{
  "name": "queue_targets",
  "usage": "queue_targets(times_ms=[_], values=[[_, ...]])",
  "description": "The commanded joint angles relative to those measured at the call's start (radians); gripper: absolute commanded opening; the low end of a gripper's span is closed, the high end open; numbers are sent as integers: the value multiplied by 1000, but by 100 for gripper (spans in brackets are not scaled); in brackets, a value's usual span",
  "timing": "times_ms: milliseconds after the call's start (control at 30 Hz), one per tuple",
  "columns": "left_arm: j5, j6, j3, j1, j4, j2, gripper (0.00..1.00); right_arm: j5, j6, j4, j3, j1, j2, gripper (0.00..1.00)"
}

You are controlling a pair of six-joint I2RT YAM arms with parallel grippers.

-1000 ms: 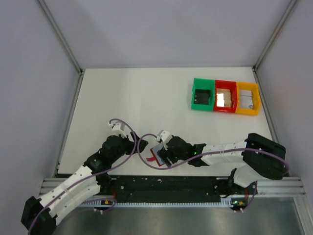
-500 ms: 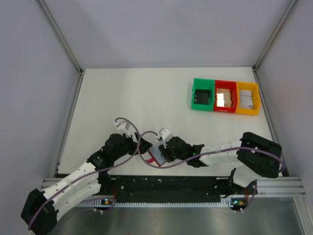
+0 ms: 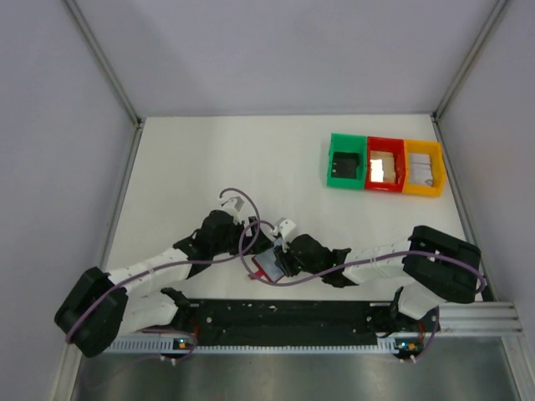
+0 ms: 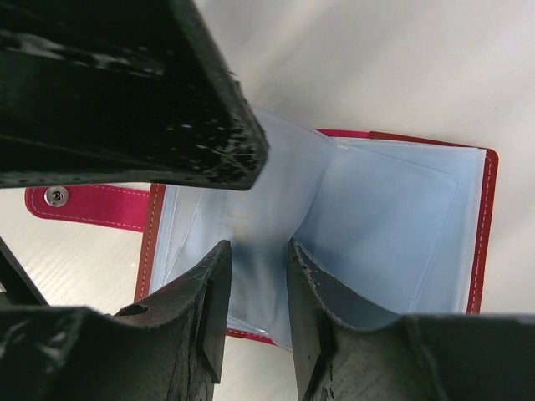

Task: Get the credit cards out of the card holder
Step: Remove the credit card from the card holder.

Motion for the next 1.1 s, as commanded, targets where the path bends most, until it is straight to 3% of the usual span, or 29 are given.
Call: queue_targets(times_ms=[0,200,633,733,933,1067], values=[[30,3,63,3,89,88,86,-47,18,-90,-28,3,40,31],[77,-2,103,3,82,206,87,-44,19,-90,-34,1,29,31],[177,-18,140,5,148,237,83,-43,18,-83,-25,-5,23,31],[197,-32,141,5,161,231,81,-35,18,-84,-23,-8,2,39],[217,-38,158,3,158,220,79,13,21,-109,-28,-20,-131,63],[232,-46,161,2,162,238,79,54,4,-136,-25,-26,-219,65]])
